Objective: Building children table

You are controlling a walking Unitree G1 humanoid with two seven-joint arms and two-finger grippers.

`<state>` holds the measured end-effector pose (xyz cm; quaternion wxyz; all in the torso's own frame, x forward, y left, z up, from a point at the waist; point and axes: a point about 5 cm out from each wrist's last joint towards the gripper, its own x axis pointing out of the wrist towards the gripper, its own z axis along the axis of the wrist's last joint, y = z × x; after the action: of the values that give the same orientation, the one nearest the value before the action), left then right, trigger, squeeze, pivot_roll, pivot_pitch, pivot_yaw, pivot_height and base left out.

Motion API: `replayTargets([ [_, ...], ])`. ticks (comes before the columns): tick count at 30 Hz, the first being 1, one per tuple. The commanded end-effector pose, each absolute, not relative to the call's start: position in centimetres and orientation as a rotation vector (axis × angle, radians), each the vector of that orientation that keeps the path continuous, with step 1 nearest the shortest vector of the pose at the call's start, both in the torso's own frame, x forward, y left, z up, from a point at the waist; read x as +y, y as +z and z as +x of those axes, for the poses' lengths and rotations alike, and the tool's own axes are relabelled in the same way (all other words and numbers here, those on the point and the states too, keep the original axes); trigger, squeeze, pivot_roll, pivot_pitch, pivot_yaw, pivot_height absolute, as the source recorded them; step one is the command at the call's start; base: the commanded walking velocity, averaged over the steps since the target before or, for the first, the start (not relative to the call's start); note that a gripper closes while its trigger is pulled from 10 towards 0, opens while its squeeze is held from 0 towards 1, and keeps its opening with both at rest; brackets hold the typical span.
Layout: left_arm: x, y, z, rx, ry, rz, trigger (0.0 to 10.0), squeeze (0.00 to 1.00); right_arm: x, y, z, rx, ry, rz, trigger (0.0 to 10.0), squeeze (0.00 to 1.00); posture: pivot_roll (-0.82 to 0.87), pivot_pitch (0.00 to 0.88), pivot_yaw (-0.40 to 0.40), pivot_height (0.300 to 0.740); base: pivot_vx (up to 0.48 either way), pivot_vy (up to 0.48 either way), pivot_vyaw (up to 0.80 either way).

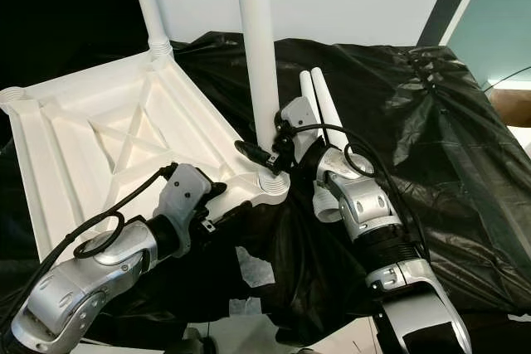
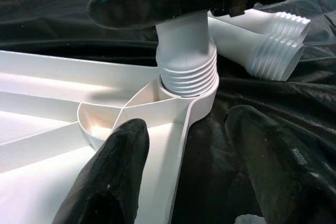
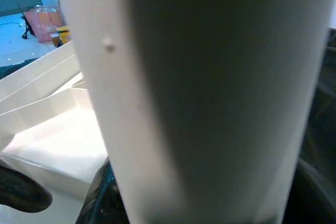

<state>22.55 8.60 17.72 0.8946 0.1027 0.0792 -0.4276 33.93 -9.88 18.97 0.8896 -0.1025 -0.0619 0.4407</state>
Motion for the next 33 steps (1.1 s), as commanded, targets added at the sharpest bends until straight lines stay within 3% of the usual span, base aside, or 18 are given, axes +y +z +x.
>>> replayTargets([
  [1,8.5,17.7,22.1,0.178,-0.960,0.207,10.0,0.00,-10.7,16.8,34.1,-0.012,0.880,-0.217,10.0,0.00,0.13,0.076,-0.033,0.740,0.000,0.000,0.00],
  [18,8.2,18.0,22.0,0.179,-0.972,0.218,10.0,0.00,-12.5,15.9,33.5,-0.028,1.044,-0.053,10.0,0.00,0.14,0.091,-0.020,0.740,0.000,0.000,0.00],
  [25,8.2,18.1,22.1,0.178,-0.969,0.213,10.0,0.00,-13.1,15.8,33.9,-0.018,1.083,-0.137,10.0,0.00,0.14,0.098,-0.014,0.740,0.000,0.000,0.00],
  [33,8.5,18.6,21.9,0.175,-0.970,0.213,10.0,0.00,-13.8,14.4,33.3,-0.007,1.187,-0.369,10.0,0.00,0.15,0.107,-0.008,0.740,0.000,0.000,0.00],
])
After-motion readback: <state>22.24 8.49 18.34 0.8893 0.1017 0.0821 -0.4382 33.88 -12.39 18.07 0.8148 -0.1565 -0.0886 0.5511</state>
